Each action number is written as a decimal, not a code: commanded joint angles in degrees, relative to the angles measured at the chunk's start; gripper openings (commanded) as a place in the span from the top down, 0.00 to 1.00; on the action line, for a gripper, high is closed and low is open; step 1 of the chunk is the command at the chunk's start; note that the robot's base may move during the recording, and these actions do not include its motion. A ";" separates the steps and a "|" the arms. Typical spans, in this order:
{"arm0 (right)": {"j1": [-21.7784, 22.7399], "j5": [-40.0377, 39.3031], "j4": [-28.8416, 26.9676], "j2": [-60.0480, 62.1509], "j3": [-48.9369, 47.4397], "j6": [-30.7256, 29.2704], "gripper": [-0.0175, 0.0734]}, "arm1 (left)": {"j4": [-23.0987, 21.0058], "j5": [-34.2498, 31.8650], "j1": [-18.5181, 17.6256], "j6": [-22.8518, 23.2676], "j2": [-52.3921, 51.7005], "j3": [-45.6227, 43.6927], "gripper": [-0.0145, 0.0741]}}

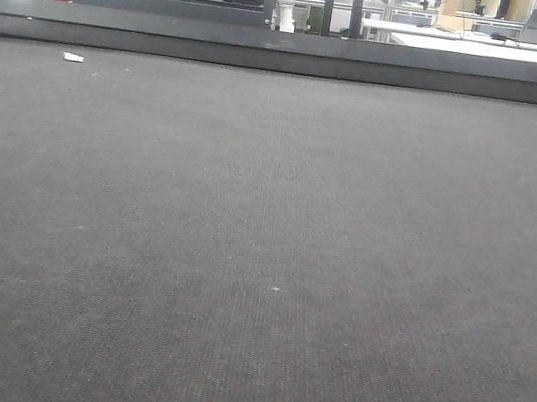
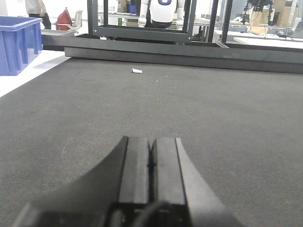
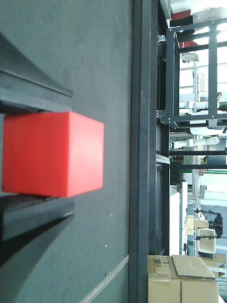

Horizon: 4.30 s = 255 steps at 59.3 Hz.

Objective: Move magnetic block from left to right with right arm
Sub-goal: 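Hold the red cube in the right gripper while backing away, then drive across the room carrying the red cube in the right gripper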

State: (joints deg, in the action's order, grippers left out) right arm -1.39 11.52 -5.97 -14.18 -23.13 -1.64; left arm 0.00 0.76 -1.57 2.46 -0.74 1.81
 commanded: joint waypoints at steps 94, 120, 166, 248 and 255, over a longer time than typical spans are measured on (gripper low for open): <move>0.23 -4.92 0.32 -0.33 -1.55 -0.07 0.51 | 0.00 -5.05 -0.30 0.25 -0.37 0.54 0.97; 0.23 -4.92 0.32 -0.33 -1.55 -0.07 0.51 | 0.00 -5.05 -0.30 0.25 -0.37 0.54 0.97; 0.23 -4.92 0.32 -0.33 -1.55 -0.07 0.51 | 0.00 -5.05 -0.30 0.25 -0.37 0.54 0.97; 0.23 -4.92 0.32 -0.54 -1.55 -0.07 0.51 | 0.00 -5.05 -0.30 0.25 -0.37 0.54 0.97; 0.23 -4.92 0.32 -0.54 -1.55 -0.07 0.51 | 0.00 -5.05 -0.30 0.25 -0.37 0.54 0.97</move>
State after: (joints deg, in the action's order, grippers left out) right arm -1.39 11.88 -5.97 -14.05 -22.88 -1.64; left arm 0.00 0.76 -1.57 2.46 -0.74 1.81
